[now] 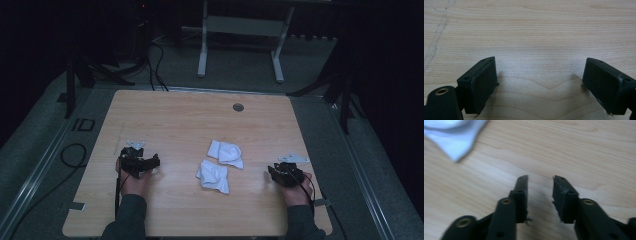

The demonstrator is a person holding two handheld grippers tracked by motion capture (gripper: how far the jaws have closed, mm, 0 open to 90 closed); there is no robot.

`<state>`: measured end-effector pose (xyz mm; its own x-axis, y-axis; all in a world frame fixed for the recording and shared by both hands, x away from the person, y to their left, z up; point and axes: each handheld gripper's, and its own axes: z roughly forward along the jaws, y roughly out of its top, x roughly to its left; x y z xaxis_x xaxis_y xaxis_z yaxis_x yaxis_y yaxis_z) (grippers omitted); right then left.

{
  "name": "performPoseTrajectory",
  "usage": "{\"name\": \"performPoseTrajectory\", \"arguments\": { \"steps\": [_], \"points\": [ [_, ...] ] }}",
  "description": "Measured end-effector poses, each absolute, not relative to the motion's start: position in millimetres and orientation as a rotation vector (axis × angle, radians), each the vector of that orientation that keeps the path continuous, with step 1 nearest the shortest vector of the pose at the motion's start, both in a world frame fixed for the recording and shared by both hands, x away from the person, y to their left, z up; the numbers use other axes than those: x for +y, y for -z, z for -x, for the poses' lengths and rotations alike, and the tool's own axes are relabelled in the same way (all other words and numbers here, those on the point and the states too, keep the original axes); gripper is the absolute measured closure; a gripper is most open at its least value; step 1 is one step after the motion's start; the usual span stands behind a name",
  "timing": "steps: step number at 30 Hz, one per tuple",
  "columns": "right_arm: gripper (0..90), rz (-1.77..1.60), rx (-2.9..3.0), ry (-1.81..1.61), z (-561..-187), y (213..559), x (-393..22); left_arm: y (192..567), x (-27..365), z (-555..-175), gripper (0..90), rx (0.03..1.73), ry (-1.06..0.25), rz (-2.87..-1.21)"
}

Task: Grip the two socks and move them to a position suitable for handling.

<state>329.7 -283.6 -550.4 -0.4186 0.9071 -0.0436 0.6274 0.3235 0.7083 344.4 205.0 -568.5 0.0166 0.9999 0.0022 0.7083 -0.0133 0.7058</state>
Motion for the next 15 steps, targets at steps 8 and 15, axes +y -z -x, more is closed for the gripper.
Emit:
{"name": "performPoseTrajectory", "arguments": {
  "steps": [8,15],
  "points": [
    [89.4,-1.224,2.283,-0.932,-319.2,537.4,-256.7,568.5,205.0,-344.3,12.2,1.744,-0.723,-1.776],
    [89.6,-1.13,2.384,-0.955,-318.0,535.5,-228.8,568.4,204.9,-344.3,12.2,1.745,-0.722,-1.776]
  ]
}}
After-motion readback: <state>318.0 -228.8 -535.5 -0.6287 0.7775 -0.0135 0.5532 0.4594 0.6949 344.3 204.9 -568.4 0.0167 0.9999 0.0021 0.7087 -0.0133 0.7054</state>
